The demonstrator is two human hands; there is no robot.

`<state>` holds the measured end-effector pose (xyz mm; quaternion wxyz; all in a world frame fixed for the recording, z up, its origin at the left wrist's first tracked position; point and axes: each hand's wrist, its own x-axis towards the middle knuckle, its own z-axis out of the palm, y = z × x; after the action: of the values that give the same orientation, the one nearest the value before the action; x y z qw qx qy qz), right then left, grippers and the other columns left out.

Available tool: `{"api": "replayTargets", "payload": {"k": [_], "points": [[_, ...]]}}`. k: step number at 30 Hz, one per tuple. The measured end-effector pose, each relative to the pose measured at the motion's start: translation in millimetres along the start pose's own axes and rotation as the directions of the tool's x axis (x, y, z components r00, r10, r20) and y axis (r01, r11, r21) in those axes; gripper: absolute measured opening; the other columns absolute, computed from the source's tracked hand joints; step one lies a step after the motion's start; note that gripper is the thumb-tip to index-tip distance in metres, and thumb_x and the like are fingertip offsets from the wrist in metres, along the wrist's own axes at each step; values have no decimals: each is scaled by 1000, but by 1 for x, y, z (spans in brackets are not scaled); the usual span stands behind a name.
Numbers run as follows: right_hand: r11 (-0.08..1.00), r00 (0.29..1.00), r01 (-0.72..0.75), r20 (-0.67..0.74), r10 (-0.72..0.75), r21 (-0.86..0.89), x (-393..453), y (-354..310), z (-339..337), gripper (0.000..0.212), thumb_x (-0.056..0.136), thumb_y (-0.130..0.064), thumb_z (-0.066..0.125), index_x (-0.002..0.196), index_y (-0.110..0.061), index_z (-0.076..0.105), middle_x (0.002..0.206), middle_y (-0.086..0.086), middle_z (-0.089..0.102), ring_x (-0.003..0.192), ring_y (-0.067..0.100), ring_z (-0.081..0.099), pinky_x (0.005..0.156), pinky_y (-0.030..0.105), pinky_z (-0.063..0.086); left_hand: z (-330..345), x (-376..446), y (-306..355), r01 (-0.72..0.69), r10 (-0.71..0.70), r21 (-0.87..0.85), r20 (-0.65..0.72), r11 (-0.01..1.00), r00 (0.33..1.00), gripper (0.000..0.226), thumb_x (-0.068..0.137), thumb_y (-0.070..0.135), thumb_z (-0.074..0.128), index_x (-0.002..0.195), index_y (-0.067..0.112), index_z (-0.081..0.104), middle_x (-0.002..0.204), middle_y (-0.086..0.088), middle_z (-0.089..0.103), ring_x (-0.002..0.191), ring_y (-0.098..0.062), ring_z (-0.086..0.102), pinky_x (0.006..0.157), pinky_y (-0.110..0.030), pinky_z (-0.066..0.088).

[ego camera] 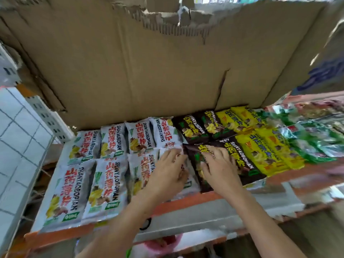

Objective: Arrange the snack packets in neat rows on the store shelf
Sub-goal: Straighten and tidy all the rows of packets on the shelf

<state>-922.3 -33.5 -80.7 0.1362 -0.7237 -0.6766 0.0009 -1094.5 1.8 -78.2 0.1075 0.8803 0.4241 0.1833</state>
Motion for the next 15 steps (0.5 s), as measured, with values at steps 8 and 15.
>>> {"api": "replayTargets", "payload": {"k": [8,15], "points": [[995,992,-100,-76,100,4,-14,85,-24,26,86,-30,61,107,-16,66,127,7,54,118,29,46,88,49,42,41,56,69,-125,126,-44,23,991,992,45,92,27,47,132,7,50,144,-10,42,138,-27,31,113,-29,15],[992,986,-126,-114,125,-4,-17,216,-49,31,75,-23,73,103,-11,65,113,14,59,105,37,54,80,51,49,103,105,176,-105,109,-102,31,989,994,43,86,29,40,111,2,61,127,-20,56,118,-37,53,98,-47,43]]}}
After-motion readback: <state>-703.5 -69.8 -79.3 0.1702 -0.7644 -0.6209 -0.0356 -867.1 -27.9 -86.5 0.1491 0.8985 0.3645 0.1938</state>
